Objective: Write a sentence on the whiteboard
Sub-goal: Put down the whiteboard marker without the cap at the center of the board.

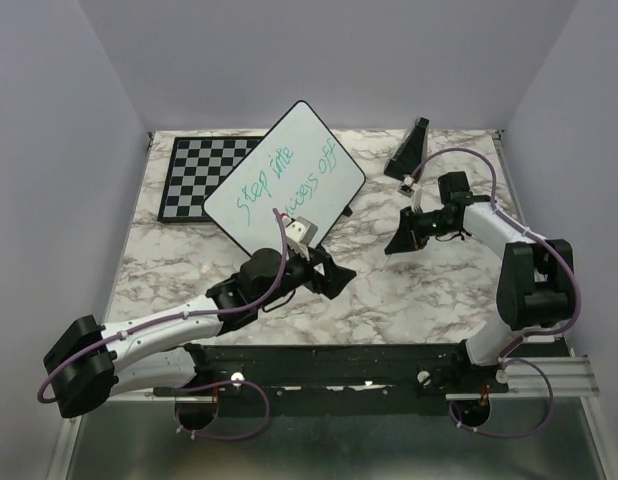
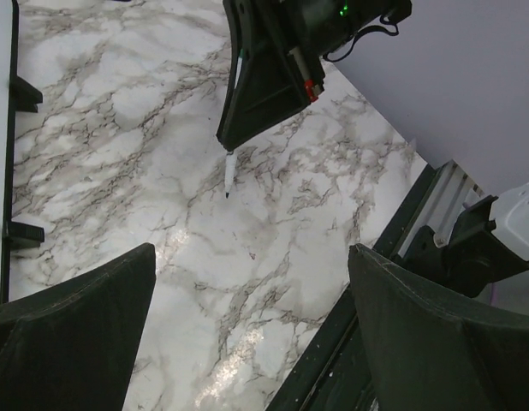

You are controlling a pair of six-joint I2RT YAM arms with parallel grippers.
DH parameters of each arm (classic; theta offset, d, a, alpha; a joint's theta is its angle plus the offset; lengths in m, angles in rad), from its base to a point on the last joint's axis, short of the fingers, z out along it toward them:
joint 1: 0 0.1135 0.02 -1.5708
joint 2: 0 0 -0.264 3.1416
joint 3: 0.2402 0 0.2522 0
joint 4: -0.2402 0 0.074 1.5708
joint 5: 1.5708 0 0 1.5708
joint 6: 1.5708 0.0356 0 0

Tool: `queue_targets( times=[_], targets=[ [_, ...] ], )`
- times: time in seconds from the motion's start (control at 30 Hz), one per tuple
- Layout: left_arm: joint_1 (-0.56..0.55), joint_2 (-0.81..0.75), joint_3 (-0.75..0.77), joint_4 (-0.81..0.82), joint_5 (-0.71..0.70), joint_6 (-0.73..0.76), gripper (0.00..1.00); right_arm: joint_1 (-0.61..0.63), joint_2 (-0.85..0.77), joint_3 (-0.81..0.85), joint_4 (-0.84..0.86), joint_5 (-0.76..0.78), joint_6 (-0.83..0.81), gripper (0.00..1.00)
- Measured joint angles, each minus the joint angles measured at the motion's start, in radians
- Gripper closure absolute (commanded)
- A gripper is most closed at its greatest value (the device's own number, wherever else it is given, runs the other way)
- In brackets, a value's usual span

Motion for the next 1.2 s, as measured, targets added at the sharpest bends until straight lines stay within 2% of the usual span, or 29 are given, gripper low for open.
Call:
queue_targets(
  times=[0.23,0.57,0.87,0.97,1.1,1.2],
  targets=[
    [0.010,0.030,0.061,-0.068,0.000,0.060,0.01,0.000,0.076,0.030,-0.064,0.078,0.011,0.89],
    [0.070,0.193,0.124,-0.090,0.077,0.089,0.01,-0.032,0.151,0.055,-0.109,0.153,0.021,0.84],
    [0.094,0.214,0.131,-0.082,0.135,0.089,0.01,-0.065,0.214,0.067,-0.138,0.177,0.027,0.79],
    [0.094,0.214,0.130,-0.072,0.145,0.089,0.01,-0.066,0.215,0.071,-0.144,0.179,0.030,0.74],
    [0.094,0.205,0.116,-0.062,0.157,0.088,0.01,-0.066,0.222,0.072,-0.143,0.210,0.028,0.61],
    [0.094,0.182,0.093,-0.058,0.163,0.087,0.01,-0.066,0.225,0.072,-0.143,0.226,0.031,0.58]
  ],
)
